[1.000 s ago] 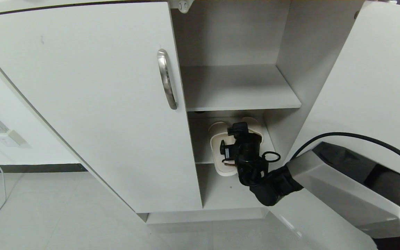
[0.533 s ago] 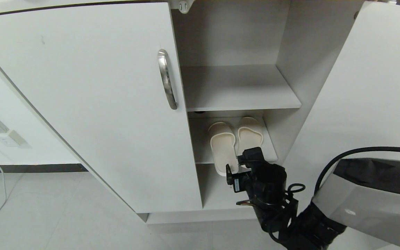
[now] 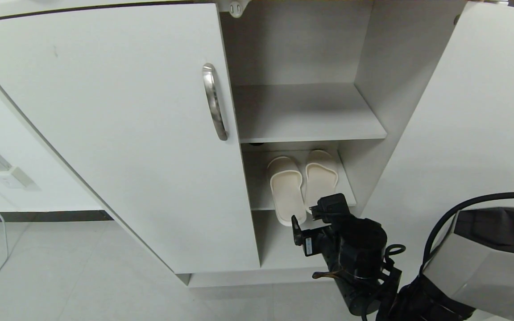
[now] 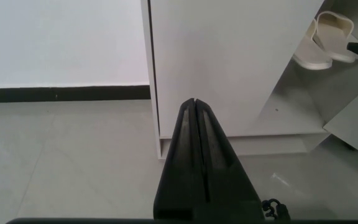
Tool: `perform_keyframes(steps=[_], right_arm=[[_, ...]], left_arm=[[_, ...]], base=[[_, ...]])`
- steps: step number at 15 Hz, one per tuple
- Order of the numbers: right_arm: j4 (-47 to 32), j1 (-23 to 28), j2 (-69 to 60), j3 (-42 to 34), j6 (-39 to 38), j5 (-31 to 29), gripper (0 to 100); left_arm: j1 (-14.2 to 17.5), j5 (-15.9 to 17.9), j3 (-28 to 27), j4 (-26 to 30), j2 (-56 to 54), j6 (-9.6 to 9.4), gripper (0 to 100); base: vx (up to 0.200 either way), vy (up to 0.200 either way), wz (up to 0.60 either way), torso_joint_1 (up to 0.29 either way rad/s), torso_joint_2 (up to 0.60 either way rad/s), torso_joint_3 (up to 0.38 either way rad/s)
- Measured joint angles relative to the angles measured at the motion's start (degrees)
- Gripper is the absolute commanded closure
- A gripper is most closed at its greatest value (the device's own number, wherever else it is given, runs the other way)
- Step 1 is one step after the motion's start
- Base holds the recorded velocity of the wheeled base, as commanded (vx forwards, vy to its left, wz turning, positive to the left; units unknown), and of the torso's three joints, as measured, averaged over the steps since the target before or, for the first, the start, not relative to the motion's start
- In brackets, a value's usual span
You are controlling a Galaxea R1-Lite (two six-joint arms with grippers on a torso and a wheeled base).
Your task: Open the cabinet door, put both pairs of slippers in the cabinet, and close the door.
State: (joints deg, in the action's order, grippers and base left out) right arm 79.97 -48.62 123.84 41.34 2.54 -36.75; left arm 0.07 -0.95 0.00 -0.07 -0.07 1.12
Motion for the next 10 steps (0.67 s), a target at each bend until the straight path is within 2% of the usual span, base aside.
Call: perform_keyframes(steps=[5, 10], right_arm=[[0.1, -0.3, -0.1, -0.2, 0.0, 0.0, 0], [0.0, -0.5, -0.1, -0.4, 0.0, 0.0, 0]], left_arm=[[0.0, 0.0, 0.0, 0.0, 0.0, 0.00, 100], [0.0, -0.1, 0.0, 0.0, 0.0, 0.02, 100]], base=[[-0.200, 0.000, 0.00, 0.001, 0.01, 0.001], [0.000, 0.000, 0.00, 0.000, 0.00, 0.000]])
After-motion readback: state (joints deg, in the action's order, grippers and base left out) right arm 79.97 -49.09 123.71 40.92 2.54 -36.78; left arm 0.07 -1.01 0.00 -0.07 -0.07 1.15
